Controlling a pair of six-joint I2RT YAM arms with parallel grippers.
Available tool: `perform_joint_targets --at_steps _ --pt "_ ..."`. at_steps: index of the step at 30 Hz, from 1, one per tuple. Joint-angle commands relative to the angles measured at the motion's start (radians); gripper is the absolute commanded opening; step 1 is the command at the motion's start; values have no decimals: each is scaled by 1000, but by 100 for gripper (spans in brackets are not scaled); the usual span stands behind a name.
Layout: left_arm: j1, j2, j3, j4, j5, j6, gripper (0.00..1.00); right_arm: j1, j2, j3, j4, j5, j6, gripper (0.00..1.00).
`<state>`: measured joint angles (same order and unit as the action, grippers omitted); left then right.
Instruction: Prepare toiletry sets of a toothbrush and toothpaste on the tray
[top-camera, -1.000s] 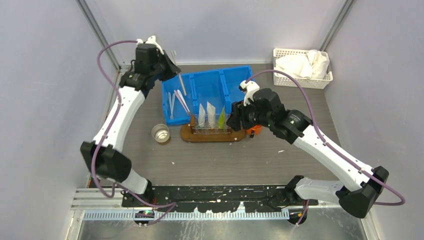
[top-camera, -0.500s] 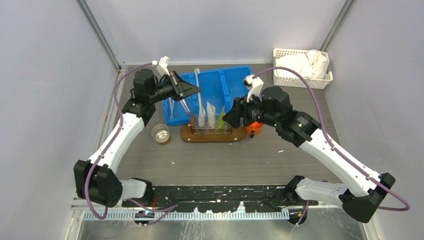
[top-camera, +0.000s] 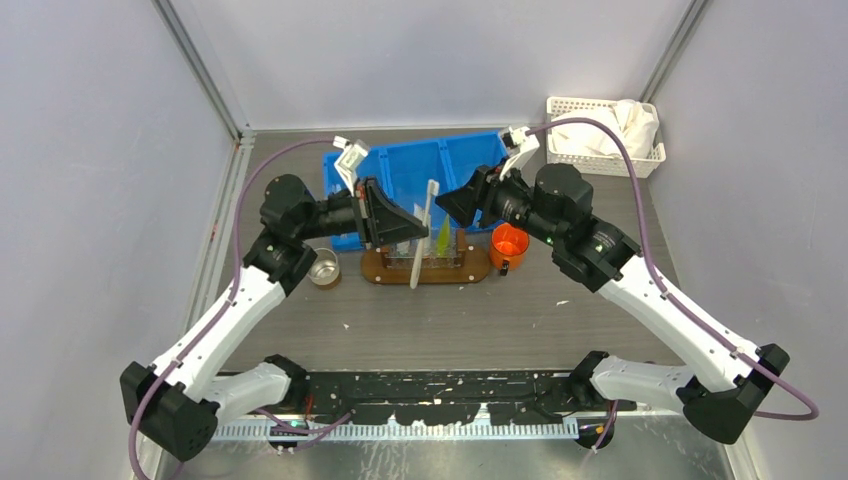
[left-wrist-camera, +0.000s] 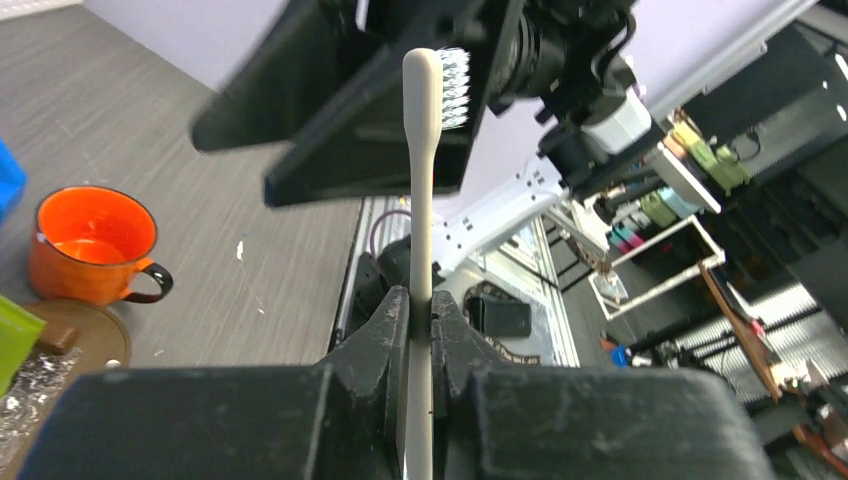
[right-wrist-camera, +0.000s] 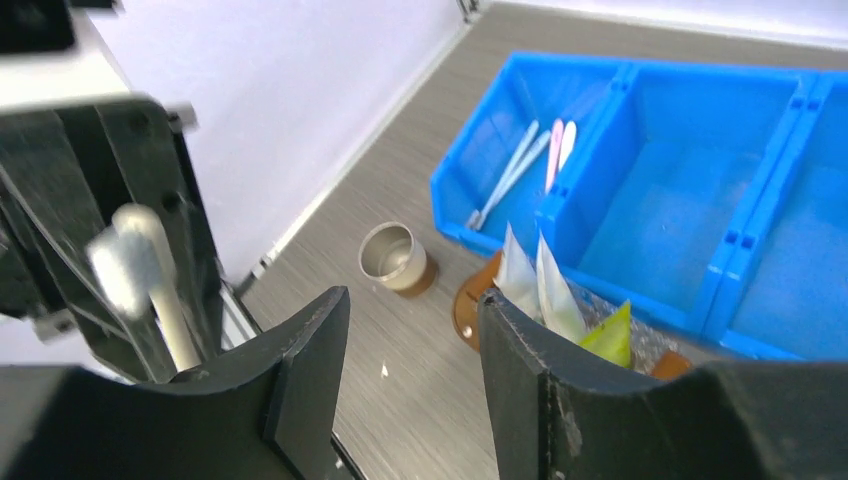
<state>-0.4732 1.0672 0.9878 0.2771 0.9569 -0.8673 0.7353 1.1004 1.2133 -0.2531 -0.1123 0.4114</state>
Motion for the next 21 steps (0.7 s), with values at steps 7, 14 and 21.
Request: perform_joint_targets --at_steps 7,14,21 --pt "-60 -6 -39 -65 -21 173 8 -3 -10 9 214 -72 73 54" --pt "-59 -2 32 -249 -224 339 7 -3 -23 14 76 139 50 54" --pt "-60 -46 34 -525 -876 513 3 -4 17 103 -239 596 67 56"
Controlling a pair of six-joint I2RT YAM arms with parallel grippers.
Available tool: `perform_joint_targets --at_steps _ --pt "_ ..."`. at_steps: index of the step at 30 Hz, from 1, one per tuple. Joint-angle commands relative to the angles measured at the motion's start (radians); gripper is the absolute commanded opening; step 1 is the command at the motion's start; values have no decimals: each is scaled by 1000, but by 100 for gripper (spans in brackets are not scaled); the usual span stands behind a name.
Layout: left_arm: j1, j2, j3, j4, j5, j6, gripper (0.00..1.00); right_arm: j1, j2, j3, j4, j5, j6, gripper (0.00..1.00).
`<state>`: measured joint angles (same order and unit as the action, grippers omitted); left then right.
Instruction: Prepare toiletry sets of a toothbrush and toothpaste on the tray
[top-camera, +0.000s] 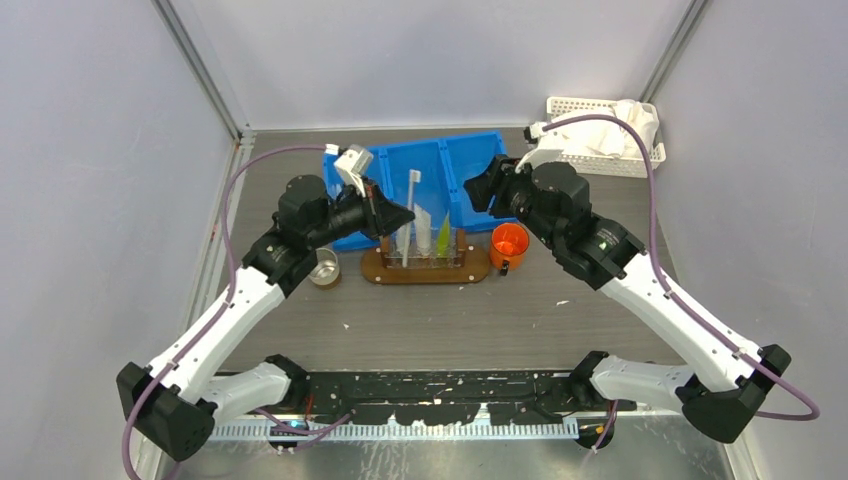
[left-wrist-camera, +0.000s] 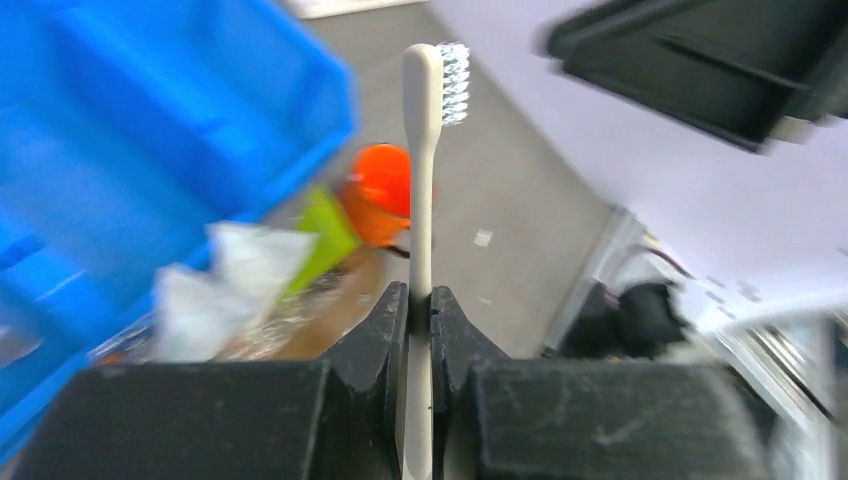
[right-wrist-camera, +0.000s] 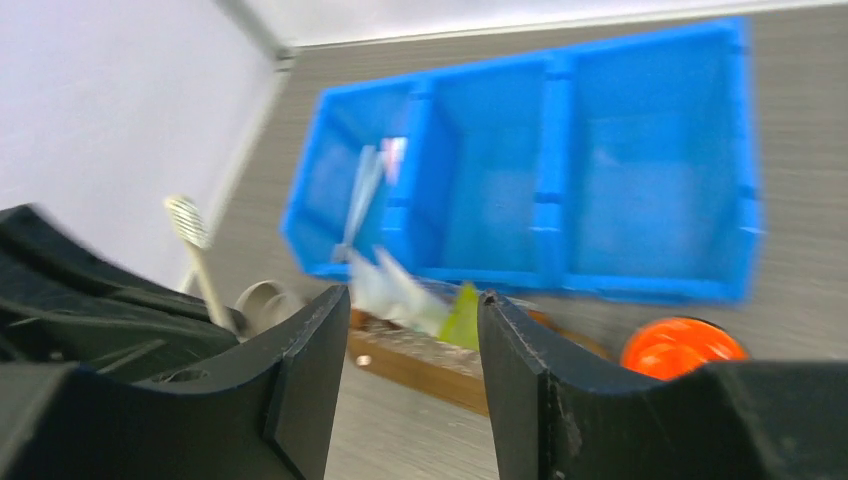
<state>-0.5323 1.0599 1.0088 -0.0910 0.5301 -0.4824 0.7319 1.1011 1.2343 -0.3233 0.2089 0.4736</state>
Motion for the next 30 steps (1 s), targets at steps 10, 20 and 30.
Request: perform_joint_targets --at_steps 10,20,30 --pt "-1 -114 -132 -111 -1098 149 2 1 155 118 -201 13 -32 56" --pt "-1 -190 -263 -34 -1359 196 2 0 203 76 -163 -75 -24 55" --pt "-1 -210 -456 243 -1416 263 2 -1 201 -5 -129 -102 -18 55"
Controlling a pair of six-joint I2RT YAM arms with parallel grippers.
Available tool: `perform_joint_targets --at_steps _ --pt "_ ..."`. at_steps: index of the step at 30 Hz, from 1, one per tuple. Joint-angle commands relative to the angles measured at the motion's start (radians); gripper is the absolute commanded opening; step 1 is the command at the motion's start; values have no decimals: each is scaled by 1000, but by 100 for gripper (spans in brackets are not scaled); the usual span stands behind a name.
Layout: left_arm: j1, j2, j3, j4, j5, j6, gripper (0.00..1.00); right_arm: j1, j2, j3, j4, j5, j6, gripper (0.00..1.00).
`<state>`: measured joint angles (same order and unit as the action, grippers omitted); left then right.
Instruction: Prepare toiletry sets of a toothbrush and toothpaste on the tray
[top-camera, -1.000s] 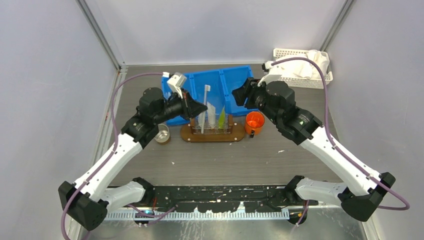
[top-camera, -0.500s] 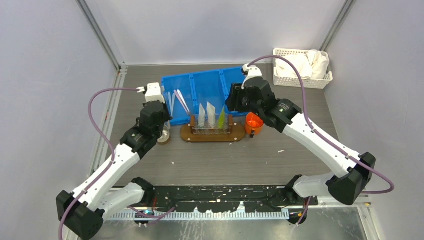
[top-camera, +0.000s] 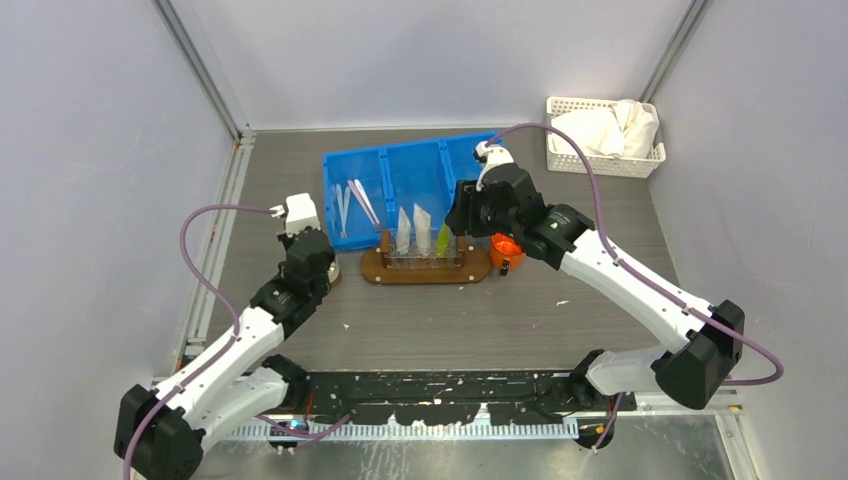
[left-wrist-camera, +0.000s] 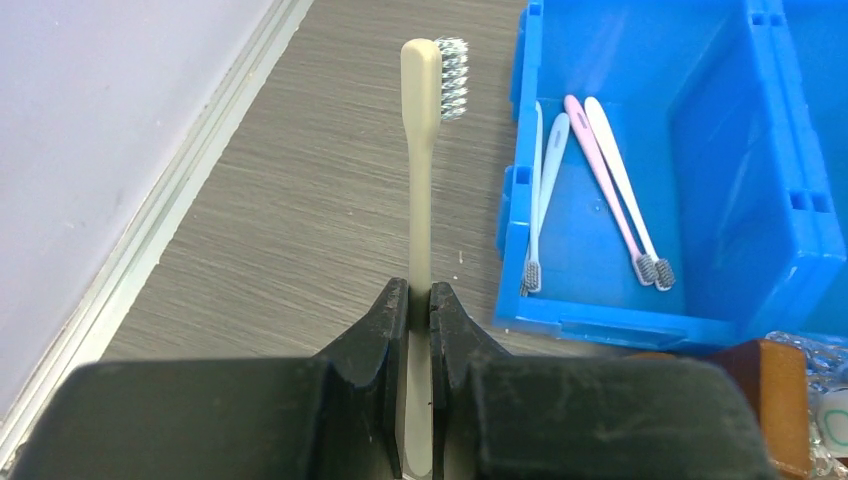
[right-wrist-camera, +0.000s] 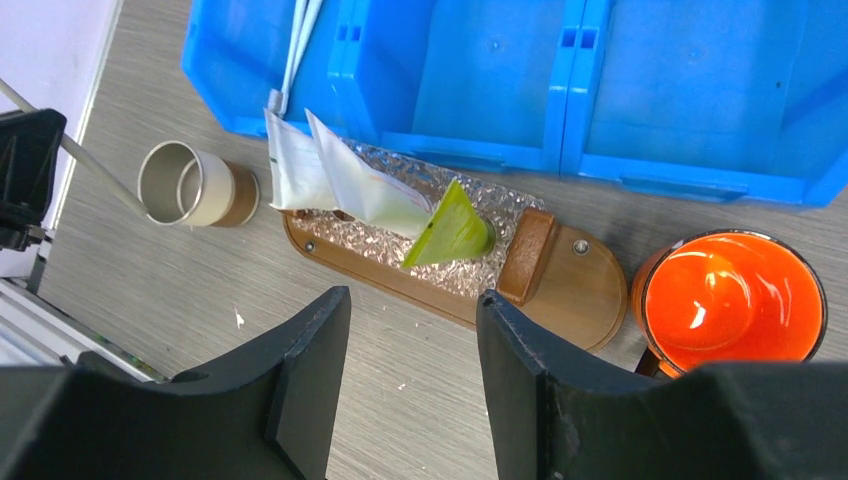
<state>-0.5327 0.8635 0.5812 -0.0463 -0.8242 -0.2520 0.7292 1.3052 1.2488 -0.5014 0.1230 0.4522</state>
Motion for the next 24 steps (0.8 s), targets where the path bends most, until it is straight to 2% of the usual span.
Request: perform_joint_targets --at_steps 1,10,20,24 --pt "0 -4 -33 216 -61 35 2 2 -2 -25 54 -18 3 55" --pt "0 71 -86 357 -50 70 2 2 11 -74 106 -54 12 55" --pt "-1 158 -136 425 -84 16 1 1 15 -90 115 -60 6 55" --pt "1 178 -101 349 -104 -41 1 0 19 -94 119 -62 7 55"
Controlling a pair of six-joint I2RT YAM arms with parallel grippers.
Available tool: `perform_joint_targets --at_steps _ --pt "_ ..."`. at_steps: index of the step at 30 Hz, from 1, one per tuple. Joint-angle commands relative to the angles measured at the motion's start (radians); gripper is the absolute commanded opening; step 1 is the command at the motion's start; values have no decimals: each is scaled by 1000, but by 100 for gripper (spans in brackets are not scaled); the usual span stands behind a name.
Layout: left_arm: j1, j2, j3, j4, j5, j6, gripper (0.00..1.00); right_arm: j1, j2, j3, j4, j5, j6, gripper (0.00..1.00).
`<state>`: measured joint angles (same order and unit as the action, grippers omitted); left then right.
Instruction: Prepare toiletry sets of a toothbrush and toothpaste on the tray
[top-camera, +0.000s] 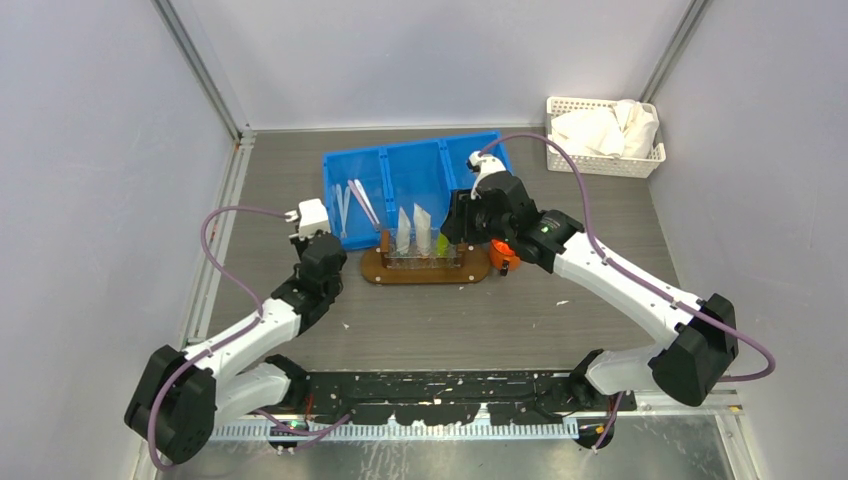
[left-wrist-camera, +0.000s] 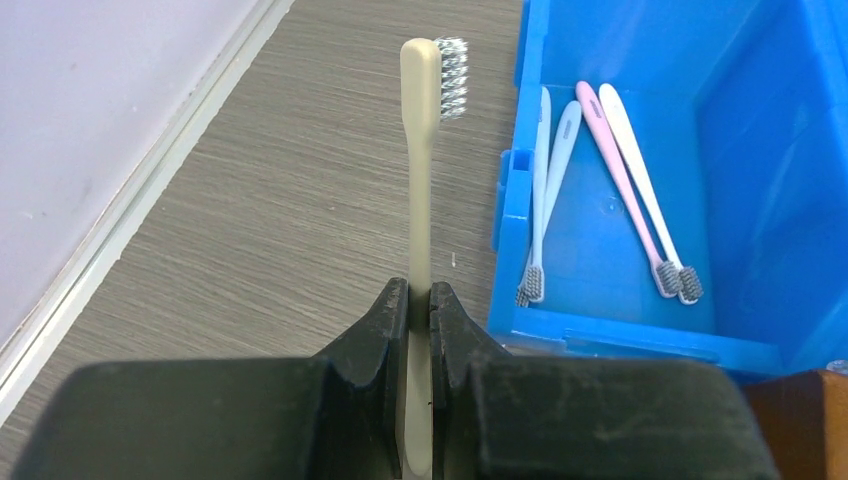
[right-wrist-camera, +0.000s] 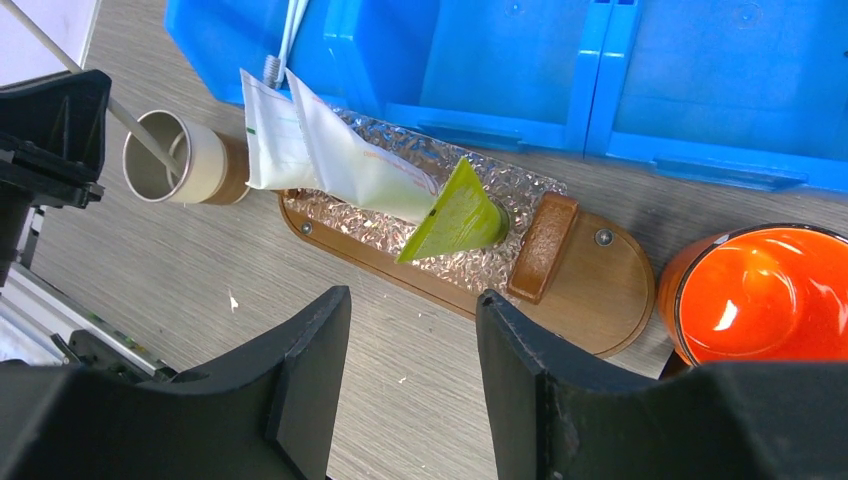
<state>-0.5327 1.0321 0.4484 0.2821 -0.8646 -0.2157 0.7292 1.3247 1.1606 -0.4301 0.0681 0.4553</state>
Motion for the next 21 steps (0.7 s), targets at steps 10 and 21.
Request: perform_joint_targets --at_steps 10,21 --pt "0 37 128 -244 -74 -248 17 -4 6 -1 54 -16 2 55" --pt "-1 -37 113 -339 -48 -290 19 -12 14 -13 73 -31 9 55"
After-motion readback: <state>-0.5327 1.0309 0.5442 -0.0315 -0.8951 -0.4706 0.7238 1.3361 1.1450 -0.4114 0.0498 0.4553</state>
